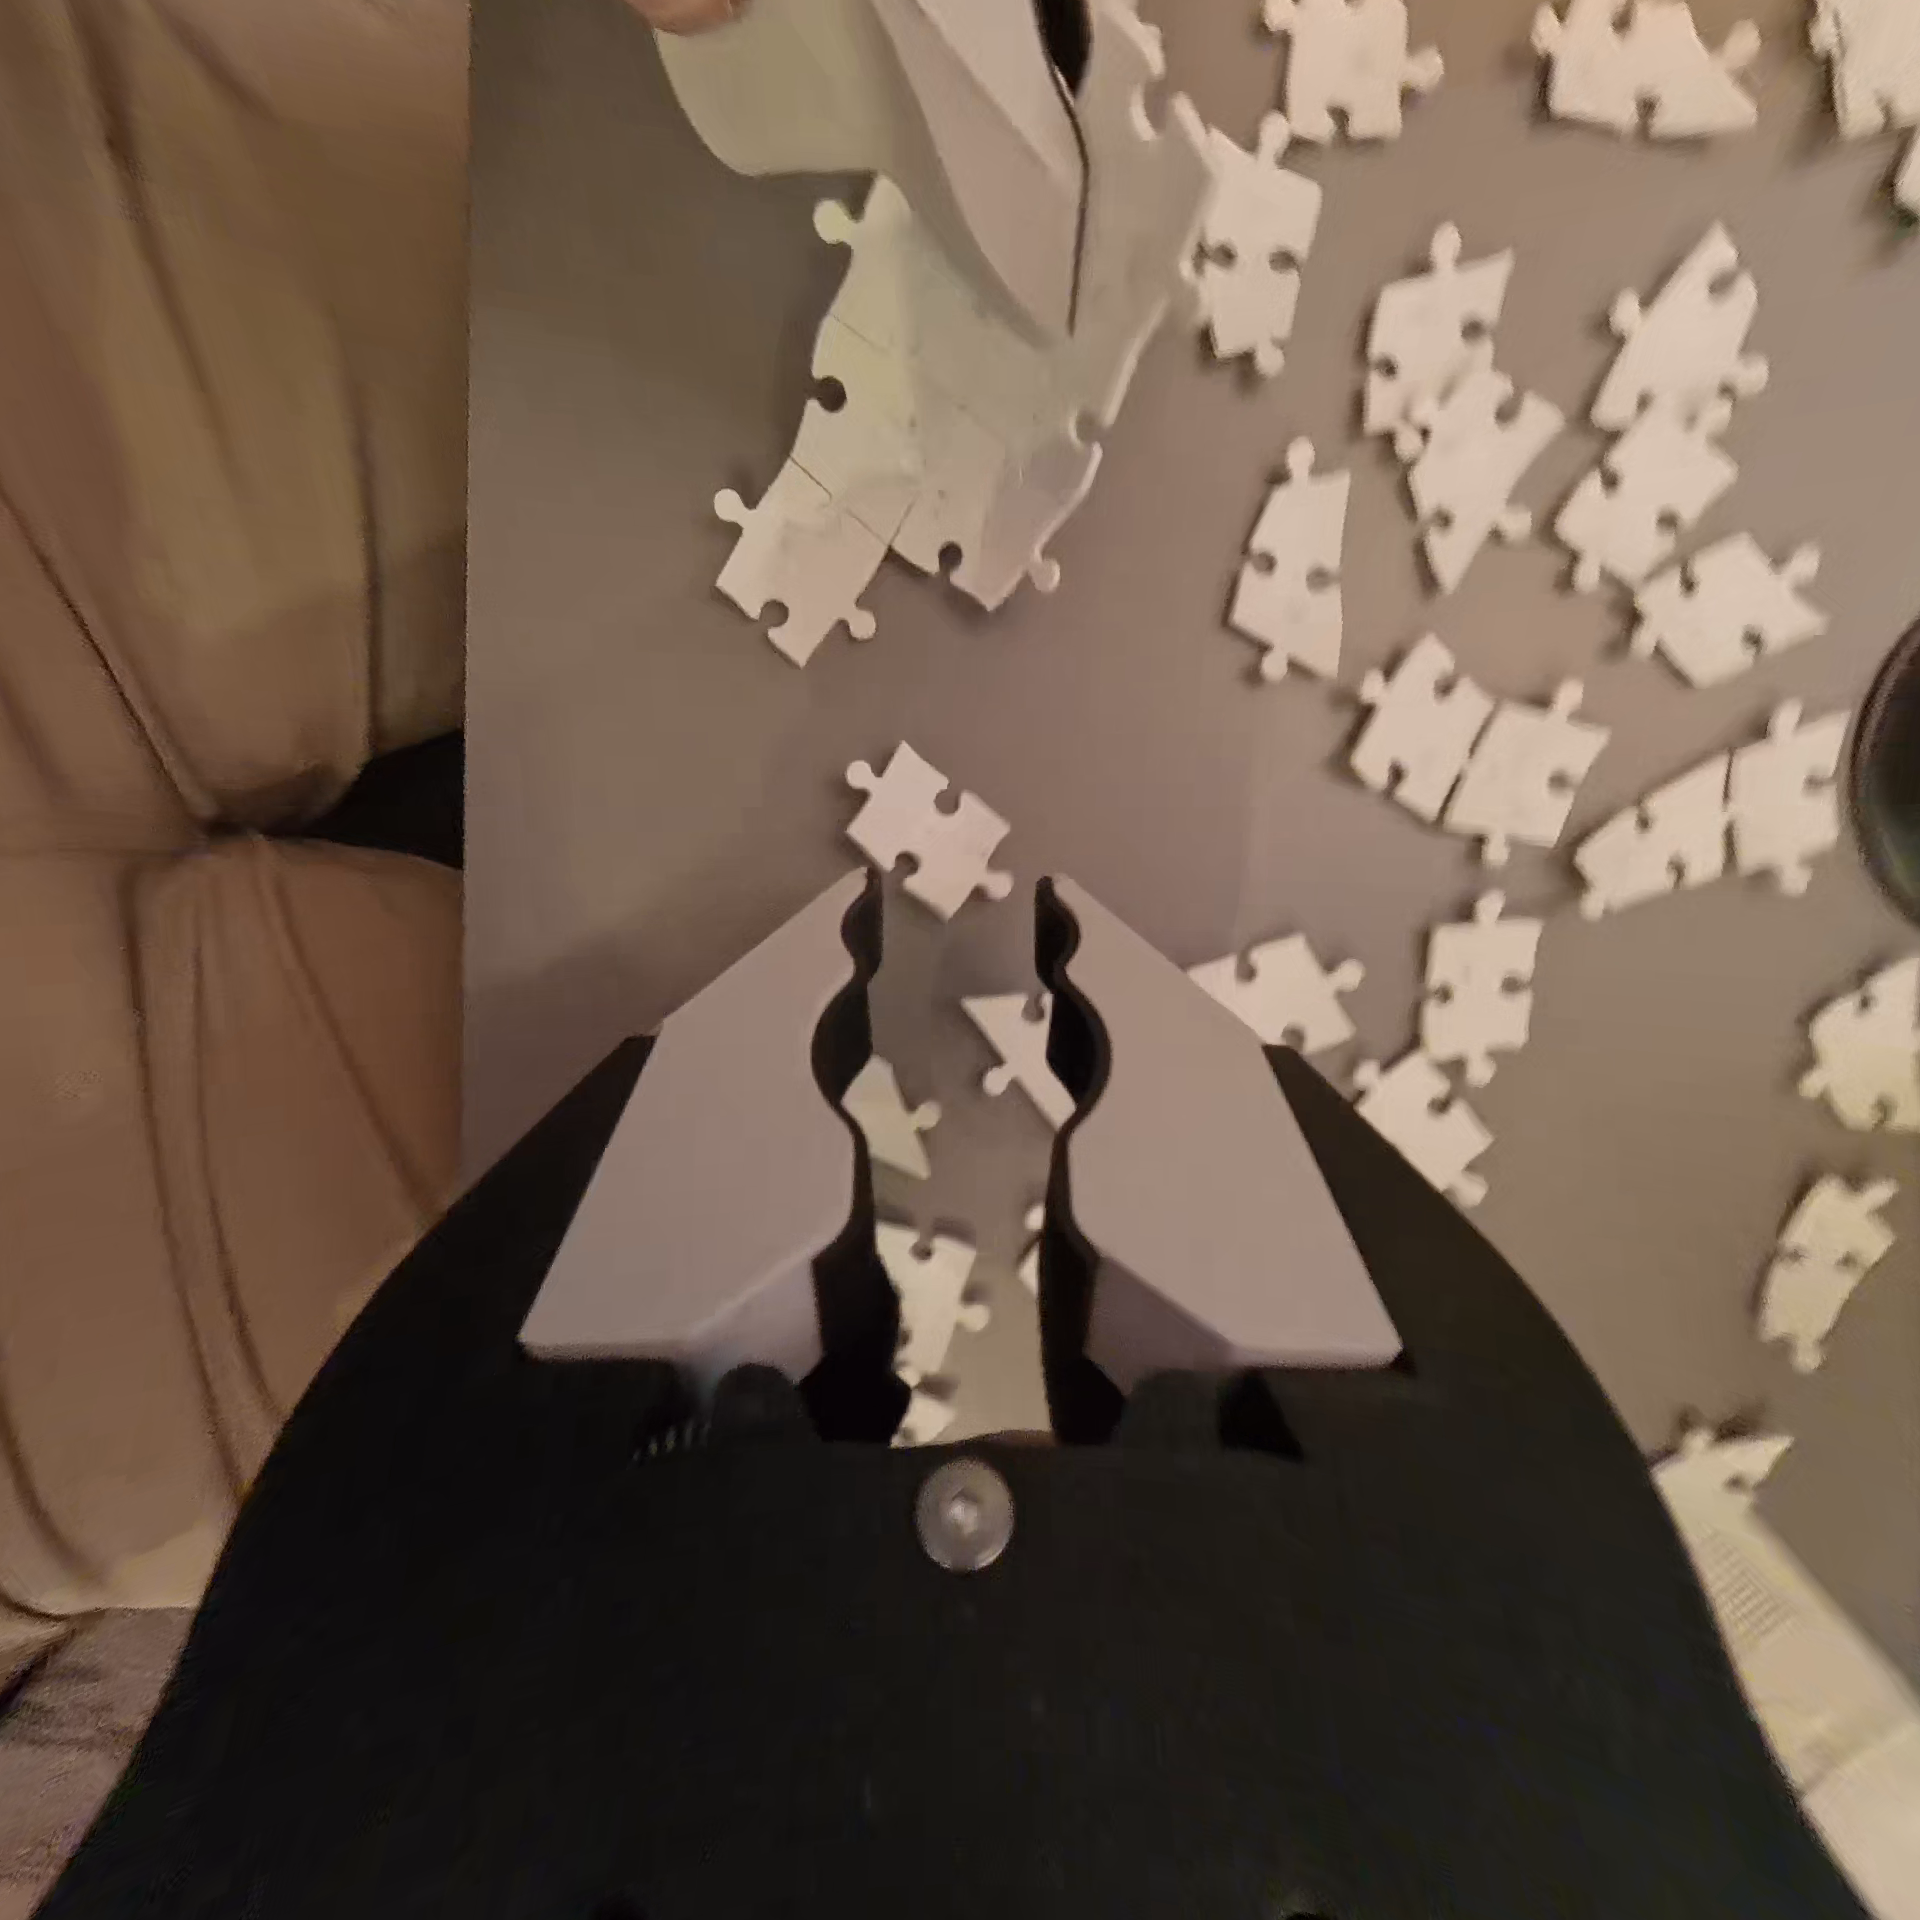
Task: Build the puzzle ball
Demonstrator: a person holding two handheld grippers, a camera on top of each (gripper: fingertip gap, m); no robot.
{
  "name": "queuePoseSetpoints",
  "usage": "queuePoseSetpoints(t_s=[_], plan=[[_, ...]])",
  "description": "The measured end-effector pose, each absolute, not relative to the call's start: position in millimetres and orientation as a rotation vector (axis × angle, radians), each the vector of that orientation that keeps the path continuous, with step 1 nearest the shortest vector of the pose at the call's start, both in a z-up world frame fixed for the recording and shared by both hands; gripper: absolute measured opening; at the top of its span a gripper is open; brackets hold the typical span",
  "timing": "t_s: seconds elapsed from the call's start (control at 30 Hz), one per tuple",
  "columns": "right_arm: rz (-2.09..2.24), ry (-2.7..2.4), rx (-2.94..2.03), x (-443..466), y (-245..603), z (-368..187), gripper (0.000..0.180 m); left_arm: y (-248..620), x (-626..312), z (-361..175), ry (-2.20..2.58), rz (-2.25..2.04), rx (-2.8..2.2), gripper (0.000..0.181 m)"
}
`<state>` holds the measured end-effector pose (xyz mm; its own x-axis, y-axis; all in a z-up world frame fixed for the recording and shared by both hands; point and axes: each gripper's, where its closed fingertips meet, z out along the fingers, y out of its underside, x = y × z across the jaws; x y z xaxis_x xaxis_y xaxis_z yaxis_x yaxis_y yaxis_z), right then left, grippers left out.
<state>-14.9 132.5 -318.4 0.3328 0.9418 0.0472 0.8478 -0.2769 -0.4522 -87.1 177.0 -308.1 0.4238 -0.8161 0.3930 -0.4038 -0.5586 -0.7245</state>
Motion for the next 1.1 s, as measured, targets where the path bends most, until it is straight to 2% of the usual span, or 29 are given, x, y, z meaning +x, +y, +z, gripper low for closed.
queuePoseSetpoints(t_s=[0.17,0.4,0.53,0.7,0.8,0.93,1.03,1.1], plan=[[0.411,-1.291,-2.363,-5,119,-327,0.022,179,-86,-310,1.037,-1.023,-2.153,0.002],[0.395,-1.124,-2.376,-17,131,-339,0.029,177,-85,-309,1.052,-1.016,-2.152,0.002],[0.411,-1.126,-2.363,-25,135,-339,0.014,176,-83,-308,1.062,-1.022,-2.148,0.002],[0.444,-1.224,-2.307,-29,135,-339,0.013,172,-80,-310,1.097,-1.033,-2.151,0.002],[0.412,-1.435,-2.211,-30,132,-333,0.0,172,-79,-310,1.125,-1.034,-2.154,0.002],[0.252,-1.775,-2.079,-28,133,-336,0.0,175,-76,-311,1.169,-1.028,-2.161,0.002],[0.243,-1.746,-2.114,-29,140,-328,0.002,177,-76,-311,1.182,-1.025,-2.174,0.002],[0.38,-1.62,-2.218,-30,133,-320,0.021,178,-77,-312,1.19,-1.026,-2.177,0.002]])
